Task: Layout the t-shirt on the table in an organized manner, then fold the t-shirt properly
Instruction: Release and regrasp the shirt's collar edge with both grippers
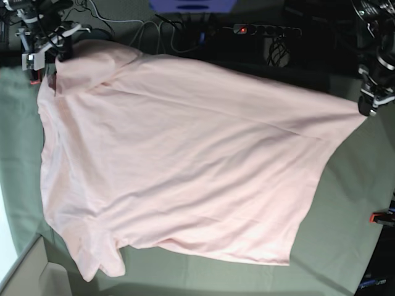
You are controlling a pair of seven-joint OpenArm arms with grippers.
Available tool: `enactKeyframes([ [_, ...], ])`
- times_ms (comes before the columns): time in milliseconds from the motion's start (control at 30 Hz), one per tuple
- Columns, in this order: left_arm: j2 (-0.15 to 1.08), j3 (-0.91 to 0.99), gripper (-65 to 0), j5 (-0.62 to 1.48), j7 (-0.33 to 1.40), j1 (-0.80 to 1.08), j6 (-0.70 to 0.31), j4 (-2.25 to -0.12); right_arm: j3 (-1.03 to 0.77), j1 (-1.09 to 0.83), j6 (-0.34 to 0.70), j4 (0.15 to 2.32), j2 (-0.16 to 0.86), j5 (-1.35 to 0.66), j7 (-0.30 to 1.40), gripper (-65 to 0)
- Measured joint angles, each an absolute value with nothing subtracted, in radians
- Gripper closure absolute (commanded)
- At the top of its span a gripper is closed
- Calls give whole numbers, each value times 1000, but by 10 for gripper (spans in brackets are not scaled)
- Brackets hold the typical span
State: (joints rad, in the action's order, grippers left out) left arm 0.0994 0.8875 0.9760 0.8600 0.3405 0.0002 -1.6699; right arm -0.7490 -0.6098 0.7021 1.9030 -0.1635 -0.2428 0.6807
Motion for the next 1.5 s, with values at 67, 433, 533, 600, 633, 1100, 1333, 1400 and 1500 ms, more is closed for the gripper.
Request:
enactKeyframes([
  [67, 99, 886, -2, 977, 861, 340, 0, -1668, -749, -614, 702, 1903, -162, -243, 679, 0],
  [433, 96, 885, -2, 973, 863, 319, 0, -1659, -749, -625, 699, 1985, -161, -401, 677, 0],
  [533, 97, 883, -2, 973, 861, 294, 0, -1658, -727, -571, 698, 1981, -161, -393, 695, 0],
  [600, 96, 883, -2, 971, 865, 279, 1, -1656, -722, -522, 698, 1969, -158, -403, 687, 0],
  [633, 96, 883, -2, 971, 865, 268, 1, -1649, -722, -499, 698, 1963, -155, -401, 682, 0],
  [1100, 121, 797, -2, 962, 858, 126, 11, -1456, -721, -266, 692, 1778, -52, -399, 686, 0],
  [1333, 159, 714, -2, 934, 852, 30, 16, -1394, -723, -196, 691, 1672, -17, -400, 684, 0],
  [1400, 163, 709, -2, 879, 851, -11, 24, -1375, -722, -178, 691, 1650, -17, -397, 691, 0],
  [1500, 156, 707, -2, 817, 854, -67, 20, -1362, -721, -150, 692, 1640, -19, -392, 694, 0],
])
